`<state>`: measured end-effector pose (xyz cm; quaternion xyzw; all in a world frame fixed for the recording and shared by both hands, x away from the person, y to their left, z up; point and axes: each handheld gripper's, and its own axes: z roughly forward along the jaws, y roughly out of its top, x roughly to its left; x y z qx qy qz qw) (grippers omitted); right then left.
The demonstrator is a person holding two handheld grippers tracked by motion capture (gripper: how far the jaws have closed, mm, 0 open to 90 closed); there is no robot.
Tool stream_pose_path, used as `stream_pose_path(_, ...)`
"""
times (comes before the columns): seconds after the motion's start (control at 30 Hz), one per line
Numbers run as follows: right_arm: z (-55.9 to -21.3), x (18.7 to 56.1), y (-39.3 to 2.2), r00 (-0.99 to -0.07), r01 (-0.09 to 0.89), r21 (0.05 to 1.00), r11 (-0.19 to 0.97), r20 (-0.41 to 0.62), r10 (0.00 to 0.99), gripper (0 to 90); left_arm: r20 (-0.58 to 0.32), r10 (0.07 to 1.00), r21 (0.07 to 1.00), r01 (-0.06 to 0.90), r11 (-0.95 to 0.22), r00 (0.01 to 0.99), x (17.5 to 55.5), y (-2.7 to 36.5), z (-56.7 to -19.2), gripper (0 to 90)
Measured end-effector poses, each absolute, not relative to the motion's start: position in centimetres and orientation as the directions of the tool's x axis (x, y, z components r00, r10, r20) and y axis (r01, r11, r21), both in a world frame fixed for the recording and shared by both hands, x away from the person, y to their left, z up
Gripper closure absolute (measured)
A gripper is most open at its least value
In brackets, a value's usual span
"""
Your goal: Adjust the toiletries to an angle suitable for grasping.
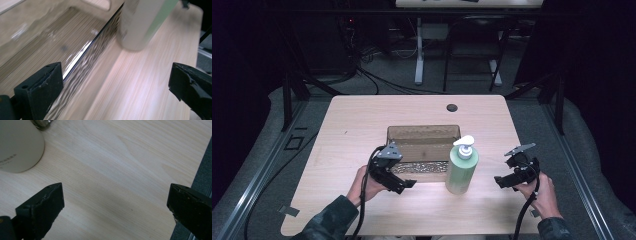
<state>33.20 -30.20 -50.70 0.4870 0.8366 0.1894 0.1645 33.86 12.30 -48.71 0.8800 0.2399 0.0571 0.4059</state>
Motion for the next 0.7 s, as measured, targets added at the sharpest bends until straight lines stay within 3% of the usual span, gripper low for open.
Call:
stream_pose_path(0.13, -50.7, 33.2, -30.1, -0.480, 0.749, 0.474, 0.463, -0.093, 0.872, 1.4, -0.036, 0.517, 0.725, 0.379, -0.576, 0.855, 33.5, 15.1, -49.0, 0.0)
stream_pose_path(0.3, -50.7, 33.2, -29.8, -0.486, 0.748, 0.472, 0.467, -0.090, 0.869, 1.1, -0.045, 0.590, 0.707, 0.443, -0.552, 0.806, 33.9, 18.1, -49.3, 0.0)
stream_pose_path(0.7, -50.8, 33.2, -29.8, -0.495, 0.747, 0.457, 0.482, -0.101, 0.863, 1.1, -0.046, 0.625, 0.676, 0.485, -0.555, 0.779, 34.4, 19.9, -50.0, 0.0)
